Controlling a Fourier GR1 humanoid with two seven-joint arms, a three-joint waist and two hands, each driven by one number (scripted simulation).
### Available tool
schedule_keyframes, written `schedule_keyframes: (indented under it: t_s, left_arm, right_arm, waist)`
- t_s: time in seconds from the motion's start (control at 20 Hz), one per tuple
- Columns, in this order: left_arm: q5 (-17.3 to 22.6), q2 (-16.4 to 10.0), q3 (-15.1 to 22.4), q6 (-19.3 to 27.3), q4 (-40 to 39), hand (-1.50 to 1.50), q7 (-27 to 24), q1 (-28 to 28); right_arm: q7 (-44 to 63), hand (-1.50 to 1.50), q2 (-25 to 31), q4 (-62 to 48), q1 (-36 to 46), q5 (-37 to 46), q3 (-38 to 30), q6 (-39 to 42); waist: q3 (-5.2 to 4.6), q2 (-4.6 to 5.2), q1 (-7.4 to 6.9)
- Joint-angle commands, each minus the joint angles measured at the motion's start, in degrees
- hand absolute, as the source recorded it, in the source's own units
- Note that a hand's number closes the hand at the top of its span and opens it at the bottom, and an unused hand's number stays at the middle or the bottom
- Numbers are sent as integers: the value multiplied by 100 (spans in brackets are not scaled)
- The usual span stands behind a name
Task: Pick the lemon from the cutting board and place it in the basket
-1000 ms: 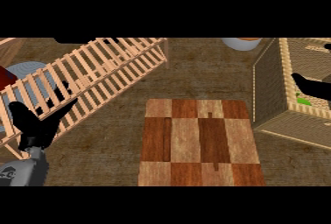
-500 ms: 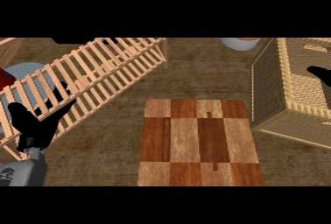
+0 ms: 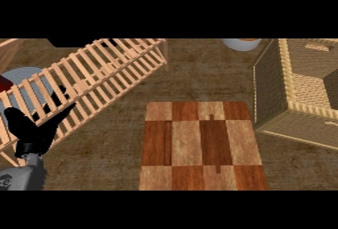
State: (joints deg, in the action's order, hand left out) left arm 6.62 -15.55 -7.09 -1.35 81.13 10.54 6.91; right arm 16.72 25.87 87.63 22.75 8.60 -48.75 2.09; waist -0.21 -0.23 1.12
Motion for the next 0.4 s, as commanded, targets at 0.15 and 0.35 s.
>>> schedule_keyframes:
  t_s: [0.15,0.35]
  left_arm:
    - [-64,-93,6,-69,119,0,14,-33]
    - [-122,-173,-69,4,-110,0,124,315]
  right_arm:
    - [-624,-150,1245,-1181,-1066,-1198,-1009,1761]
    - [-1378,-150,1787,-2205,-1468,-1529,-1411,2512]
  waist:
    - [30,16,-35]
    - [31,30,-36]
